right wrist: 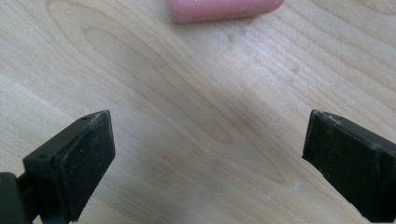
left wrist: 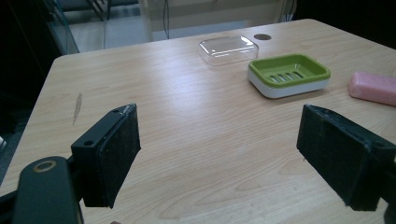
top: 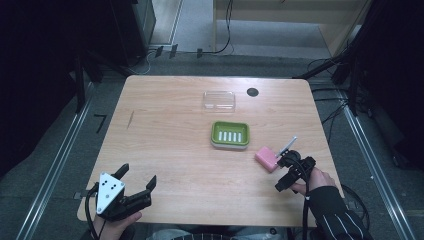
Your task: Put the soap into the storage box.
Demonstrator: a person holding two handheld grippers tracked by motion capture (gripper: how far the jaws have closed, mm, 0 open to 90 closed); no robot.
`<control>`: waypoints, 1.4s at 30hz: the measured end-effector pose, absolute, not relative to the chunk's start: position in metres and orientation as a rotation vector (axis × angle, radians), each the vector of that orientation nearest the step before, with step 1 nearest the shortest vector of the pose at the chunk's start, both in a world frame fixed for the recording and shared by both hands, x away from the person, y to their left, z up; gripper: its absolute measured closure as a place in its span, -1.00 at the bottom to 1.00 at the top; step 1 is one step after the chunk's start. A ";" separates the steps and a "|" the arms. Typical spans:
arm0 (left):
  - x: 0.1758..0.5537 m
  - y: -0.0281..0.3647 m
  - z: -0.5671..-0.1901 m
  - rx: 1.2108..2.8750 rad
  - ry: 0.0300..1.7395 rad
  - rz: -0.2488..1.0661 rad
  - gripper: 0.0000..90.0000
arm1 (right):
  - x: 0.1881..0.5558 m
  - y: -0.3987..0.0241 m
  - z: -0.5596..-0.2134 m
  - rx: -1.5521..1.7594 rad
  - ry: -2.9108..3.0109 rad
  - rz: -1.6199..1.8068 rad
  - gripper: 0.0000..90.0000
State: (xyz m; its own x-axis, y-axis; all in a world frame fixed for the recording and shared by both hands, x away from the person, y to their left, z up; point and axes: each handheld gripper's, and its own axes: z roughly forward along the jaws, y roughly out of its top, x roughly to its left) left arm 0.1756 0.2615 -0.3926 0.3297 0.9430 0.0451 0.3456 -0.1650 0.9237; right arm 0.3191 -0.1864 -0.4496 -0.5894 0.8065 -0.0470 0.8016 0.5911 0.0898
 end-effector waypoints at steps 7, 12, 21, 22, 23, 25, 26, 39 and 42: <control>0.176 0.261 -0.393 1.701 1.167 0.837 -0.69 | 0.330 -0.186 -0.447 1.373 2.720 0.104 -0.94; 0.176 0.262 -0.393 1.697 1.170 0.837 -0.69 | 0.336 -0.183 -0.445 1.369 2.724 0.105 -0.94; 0.176 0.261 -0.393 1.703 1.166 0.839 -0.69 | 0.346 -0.179 -0.443 1.340 2.737 0.123 -0.94; 0.176 0.261 -0.393 1.703 1.166 0.839 -0.69 | 0.348 -0.178 -0.443 1.336 2.743 0.122 -0.94; 0.176 0.261 -0.393 1.703 1.165 0.839 -0.69 | 0.349 -0.177 -0.443 1.328 2.750 0.126 -0.94; 0.176 0.261 -0.393 1.705 1.163 0.838 -0.69 | 0.351 -0.176 -0.444 1.313 2.755 0.122 -0.94; 0.176 0.261 -0.393 1.705 1.163 0.838 -0.69 | 0.351 -0.176 -0.444 1.313 2.755 0.122 -0.94; 0.176 0.261 -0.393 1.704 1.165 0.839 -0.69 | 0.369 -0.166 -0.445 1.267 2.772 0.109 -0.94; 0.176 0.261 -0.393 1.704 1.165 0.839 -0.69 | 0.373 -0.163 -0.445 1.263 2.774 0.117 -0.94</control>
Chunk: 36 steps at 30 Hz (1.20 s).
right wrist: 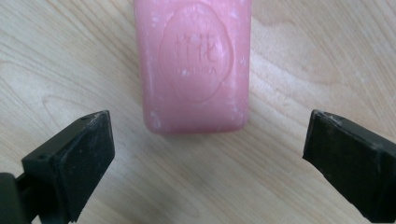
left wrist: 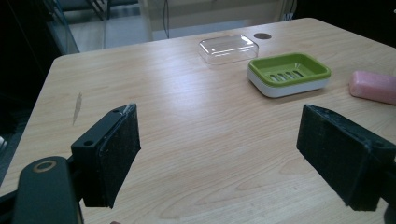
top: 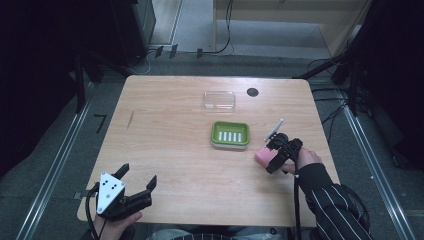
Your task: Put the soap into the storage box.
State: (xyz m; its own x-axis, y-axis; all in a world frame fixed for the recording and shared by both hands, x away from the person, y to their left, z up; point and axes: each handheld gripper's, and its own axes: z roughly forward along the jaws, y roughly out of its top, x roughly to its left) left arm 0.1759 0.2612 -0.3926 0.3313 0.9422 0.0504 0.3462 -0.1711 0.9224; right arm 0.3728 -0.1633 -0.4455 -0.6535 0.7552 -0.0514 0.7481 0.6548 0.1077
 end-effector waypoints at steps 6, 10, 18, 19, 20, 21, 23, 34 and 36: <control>0.176 0.261 -0.393 1.707 1.164 0.840 -0.69 | 0.380 -0.160 -0.445 1.249 2.773 0.123 -0.94; 0.176 0.261 -0.393 1.709 1.163 0.841 -0.69 | 0.388 -0.155 -0.446 1.227 2.785 0.118 -0.95; 0.176 0.261 -0.393 1.706 1.165 0.840 -0.69 | 0.396 -0.151 -0.451 1.224 2.801 0.121 -0.97; 0.176 0.261 -0.393 1.706 1.165 0.840 -0.69 | 0.397 -0.150 -0.451 1.227 2.805 0.121 -0.97; 0.176 0.261 -0.393 1.707 1.164 0.841 -0.69 | 0.399 -0.149 -0.453 1.224 2.809 0.117 -0.98; 0.176 0.261 -0.393 1.708 1.163 0.841 -0.69 | 0.400 -0.148 -0.455 1.232 2.811 0.120 -0.99; 0.176 0.261 -0.393 1.709 1.163 0.841 -0.69 | 0.400 -0.147 -0.456 1.230 2.814 0.119 -1.00; 0.176 0.261 -0.393 1.706 1.165 0.840 -0.69 | 0.405 -0.138 -0.467 1.234 2.848 0.094 -1.00; 0.176 0.261 -0.393 1.707 1.165 0.841 -0.69 | 0.404 -0.136 -0.469 1.242 2.848 0.087 -1.00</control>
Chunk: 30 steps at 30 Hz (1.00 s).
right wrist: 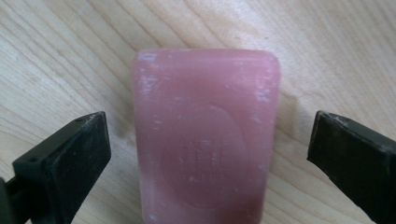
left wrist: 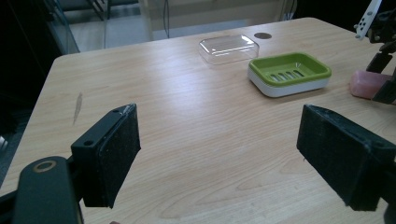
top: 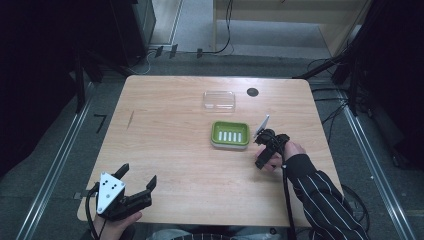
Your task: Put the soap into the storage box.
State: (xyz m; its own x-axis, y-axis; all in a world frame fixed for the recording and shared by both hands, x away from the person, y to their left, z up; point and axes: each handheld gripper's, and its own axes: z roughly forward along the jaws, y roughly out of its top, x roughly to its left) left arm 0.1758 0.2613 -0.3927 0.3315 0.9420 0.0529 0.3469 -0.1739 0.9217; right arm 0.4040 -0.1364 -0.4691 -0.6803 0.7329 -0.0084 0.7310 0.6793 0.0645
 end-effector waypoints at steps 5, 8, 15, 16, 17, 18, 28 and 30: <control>0.176 0.262 -0.393 1.707 1.164 0.840 -0.69 | 0.403 -0.135 -0.473 1.244 2.829 0.052 -0.95; 0.176 0.261 -0.393 1.707 1.165 0.840 -0.69 | 0.403 -0.135 -0.474 1.253 2.827 0.043 -0.87; 0.176 0.262 -0.393 1.707 1.165 0.840 -0.69 | 0.403 -0.135 -0.473 1.259 2.838 0.079 -0.73; 0.176 0.262 -0.393 1.707 1.165 0.840 -0.69 | 0.403 -0.136 -0.473 1.256 2.842 0.089 -0.71; 0.176 0.262 -0.393 1.707 1.165 0.840 -0.69 | 0.403 -0.136 -0.473 1.258 2.843 0.092 -0.70; 0.176 0.261 -0.393 1.706 1.165 0.840 -0.69 | 0.402 -0.136 -0.473 1.259 2.845 0.097 -0.68; 0.176 0.261 -0.393 1.708 1.165 0.841 -0.69 | 0.398 -0.135 -0.467 1.254 2.840 0.128 -0.24; 0.176 0.262 -0.393 1.706 1.165 0.839 -0.69 | 0.398 -0.136 -0.466 1.256 2.835 0.135 -0.15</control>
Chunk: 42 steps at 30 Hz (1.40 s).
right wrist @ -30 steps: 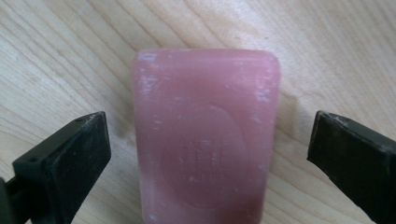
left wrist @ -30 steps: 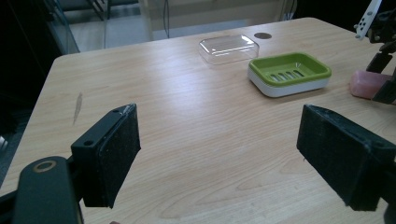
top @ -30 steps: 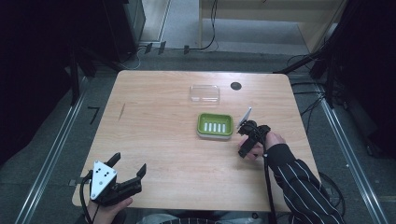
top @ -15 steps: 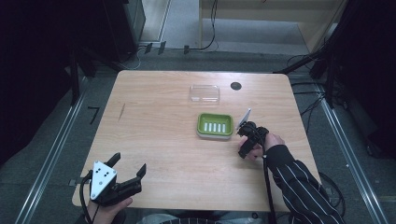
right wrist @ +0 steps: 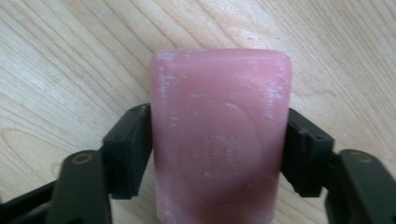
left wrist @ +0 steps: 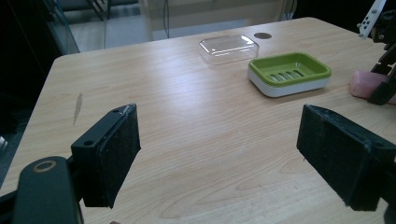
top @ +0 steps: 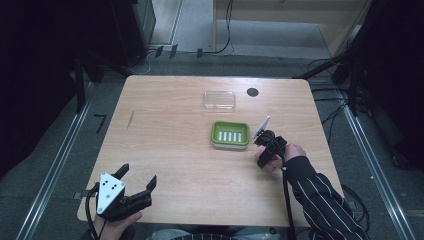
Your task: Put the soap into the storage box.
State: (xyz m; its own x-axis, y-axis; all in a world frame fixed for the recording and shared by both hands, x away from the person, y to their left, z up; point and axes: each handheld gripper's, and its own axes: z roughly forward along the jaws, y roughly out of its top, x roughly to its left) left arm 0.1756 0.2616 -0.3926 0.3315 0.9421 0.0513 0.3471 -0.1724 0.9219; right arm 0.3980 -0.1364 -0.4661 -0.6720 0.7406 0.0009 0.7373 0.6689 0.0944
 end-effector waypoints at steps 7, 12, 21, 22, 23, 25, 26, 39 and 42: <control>0.176 0.262 -0.393 1.703 1.168 0.839 -0.69 | 0.397 -0.137 -0.465 1.276 2.830 0.133 -0.14; 0.175 0.262 -0.393 1.704 1.167 0.839 -0.69 | 0.398 -0.137 -0.465 1.257 2.836 0.132 -0.14; 0.175 0.262 -0.393 1.700 1.170 0.840 -0.69 | 0.397 -0.136 -0.465 1.208 2.838 0.105 -0.13; 0.175 0.262 -0.393 1.701 1.170 0.839 -0.69 | 0.397 -0.136 -0.465 1.205 2.836 0.103 -0.13; 0.175 0.262 -0.393 1.700 1.170 0.839 -0.69 | 0.397 -0.136 -0.465 1.204 2.836 0.102 -0.13; 0.175 0.262 -0.393 1.700 1.170 0.839 -0.69 | 0.398 -0.137 -0.464 1.198 2.838 0.098 -0.13; 0.175 0.262 -0.393 1.701 1.170 0.839 -0.69 | 0.398 -0.138 -0.464 1.193 2.838 0.103 -0.13; 0.175 0.262 -0.393 1.702 1.170 0.840 -0.69 | 0.400 -0.139 -0.454 1.128 2.848 0.110 -0.13; 0.175 0.262 -0.393 1.704 1.169 0.840 -0.69 | 0.400 -0.139 -0.452 1.109 2.851 0.114 -0.13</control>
